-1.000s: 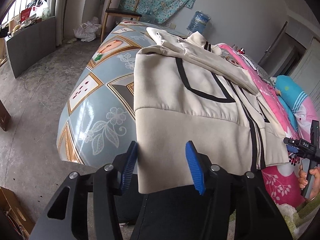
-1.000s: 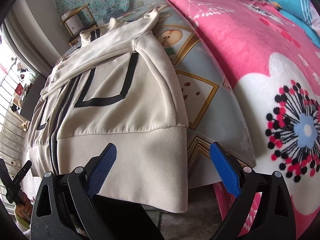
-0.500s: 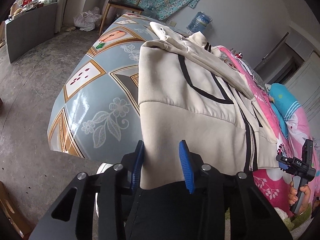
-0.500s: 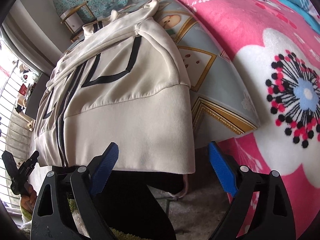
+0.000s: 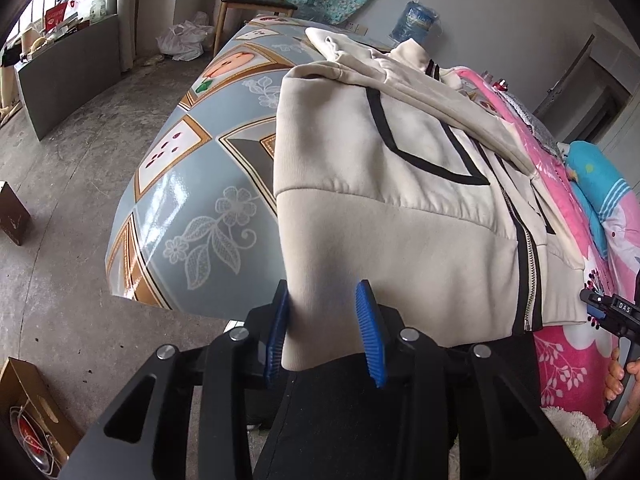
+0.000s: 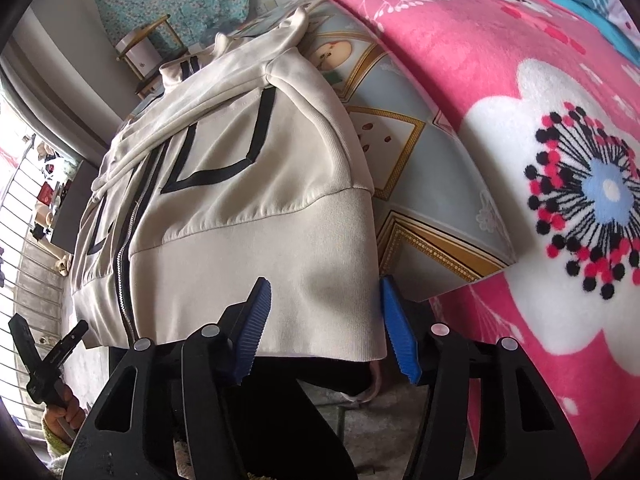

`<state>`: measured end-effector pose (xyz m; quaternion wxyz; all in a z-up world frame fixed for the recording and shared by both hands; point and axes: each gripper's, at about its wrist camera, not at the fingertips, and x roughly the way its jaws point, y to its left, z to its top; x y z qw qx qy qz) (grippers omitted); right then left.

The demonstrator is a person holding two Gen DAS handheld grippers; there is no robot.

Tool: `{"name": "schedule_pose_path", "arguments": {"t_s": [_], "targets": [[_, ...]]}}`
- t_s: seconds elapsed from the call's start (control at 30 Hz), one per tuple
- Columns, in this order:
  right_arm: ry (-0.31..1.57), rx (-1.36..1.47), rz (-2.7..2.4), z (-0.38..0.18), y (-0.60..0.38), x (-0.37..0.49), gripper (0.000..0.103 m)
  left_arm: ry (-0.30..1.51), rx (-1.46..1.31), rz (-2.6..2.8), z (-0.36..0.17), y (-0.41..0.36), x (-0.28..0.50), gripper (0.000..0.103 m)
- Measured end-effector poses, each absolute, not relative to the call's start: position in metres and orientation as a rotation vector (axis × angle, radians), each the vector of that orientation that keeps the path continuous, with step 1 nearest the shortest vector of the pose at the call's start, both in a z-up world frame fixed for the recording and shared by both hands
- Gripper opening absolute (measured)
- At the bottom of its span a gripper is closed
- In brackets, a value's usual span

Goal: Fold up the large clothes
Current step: 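Grasp the hem with the right tool while the left tool holds it, lift toward collar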

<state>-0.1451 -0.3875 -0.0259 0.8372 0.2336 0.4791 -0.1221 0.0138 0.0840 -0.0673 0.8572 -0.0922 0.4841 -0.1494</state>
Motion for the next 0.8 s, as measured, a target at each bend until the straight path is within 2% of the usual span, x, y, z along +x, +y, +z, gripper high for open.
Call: {"name": "schedule_pose_path", "arguments": {"t_s": [0.03, 0.2, 0.27, 0.33, 0.43, 0.8], "targets": [[1.02, 0.488, -0.261, -0.026, -0.387, -0.145, 0.04, 1.028, -0.188, -0.306, -0.067, 0.083, 0.014, 0.033], [1.035, 0.469, -0.262, -0.026, -0.384, -0.147, 0.026, 1.041, -0.136, -0.269, -0.063, 0.077, 0.008, 0.032], [1.036, 0.461, -0.266, -0.027, -0.383, -0.148, 0.02, 1.037, -0.133, -0.259, -0.062, 0.077, 0.007, 0.025], [1.032, 0.457, -0.267, -0.027, -0.381, -0.147, 0.012, 1.037, -0.122, -0.253, -0.061, 0.077, 0.007, 0.012], [1.026, 0.436, -0.267, -0.023, -0.376, -0.147, 0.009, 1.021, -0.102, -0.269, -0.052, 0.075, 0.006, 0.006], [0.851, 0.458, -0.157, 0.038, -0.383, -0.135, 0.007, 0.892, -0.202, -0.406, 0.019, 0.077, 0.018, 0.005]]}}
